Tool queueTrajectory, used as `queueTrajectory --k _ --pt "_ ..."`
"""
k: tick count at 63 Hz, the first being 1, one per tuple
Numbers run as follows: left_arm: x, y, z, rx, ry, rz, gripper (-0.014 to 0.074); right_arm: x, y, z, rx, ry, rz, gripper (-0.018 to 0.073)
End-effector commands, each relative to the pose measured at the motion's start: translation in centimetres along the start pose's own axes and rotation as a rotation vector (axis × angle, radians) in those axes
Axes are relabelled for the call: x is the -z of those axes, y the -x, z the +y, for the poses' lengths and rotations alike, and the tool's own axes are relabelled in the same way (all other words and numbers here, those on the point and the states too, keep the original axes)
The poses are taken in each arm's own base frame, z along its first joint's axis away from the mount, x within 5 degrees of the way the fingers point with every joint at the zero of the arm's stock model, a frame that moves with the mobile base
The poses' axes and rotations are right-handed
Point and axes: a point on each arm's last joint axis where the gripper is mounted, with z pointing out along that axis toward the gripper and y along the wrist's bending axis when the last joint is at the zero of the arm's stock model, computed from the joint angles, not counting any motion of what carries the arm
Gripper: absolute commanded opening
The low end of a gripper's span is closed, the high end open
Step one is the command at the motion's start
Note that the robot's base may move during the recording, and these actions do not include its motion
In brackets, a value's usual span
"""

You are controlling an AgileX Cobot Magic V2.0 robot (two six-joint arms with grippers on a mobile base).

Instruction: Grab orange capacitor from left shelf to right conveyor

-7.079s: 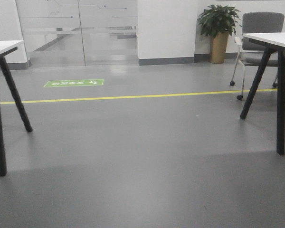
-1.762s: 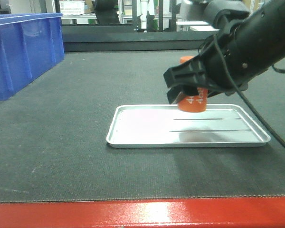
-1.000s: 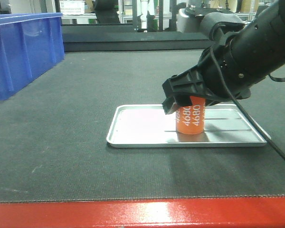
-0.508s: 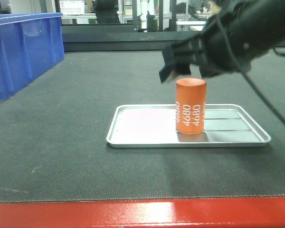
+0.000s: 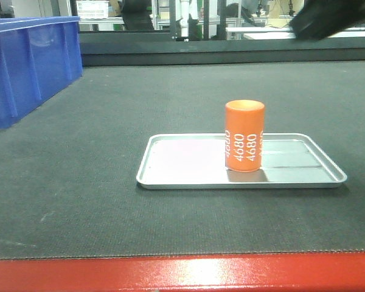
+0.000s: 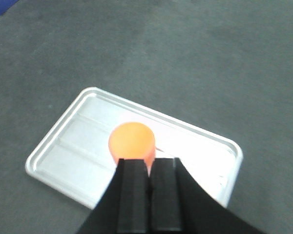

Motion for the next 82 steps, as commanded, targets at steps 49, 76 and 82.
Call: queueTrajectory --k 49,76,82 --pt "0.1 1.0 0.0 0.006 -0.004 -0.096 -0.0105 17.8 1.5 -2.3 0.088 -0.189 -0.619 0.0050" --pt "0.1 1.0 0.0 0.006 -0.004 -0.096 -0.0105 17.9 -5.4 -4.1 -0.070 -0.497 -0.731 0.0050" --pt "0.1 1.0 0.0 0.006 -0.004 -0.096 -0.0105 16.4 -8.7 -4.1 -0.066 -0.474 -0.749 0.0050"
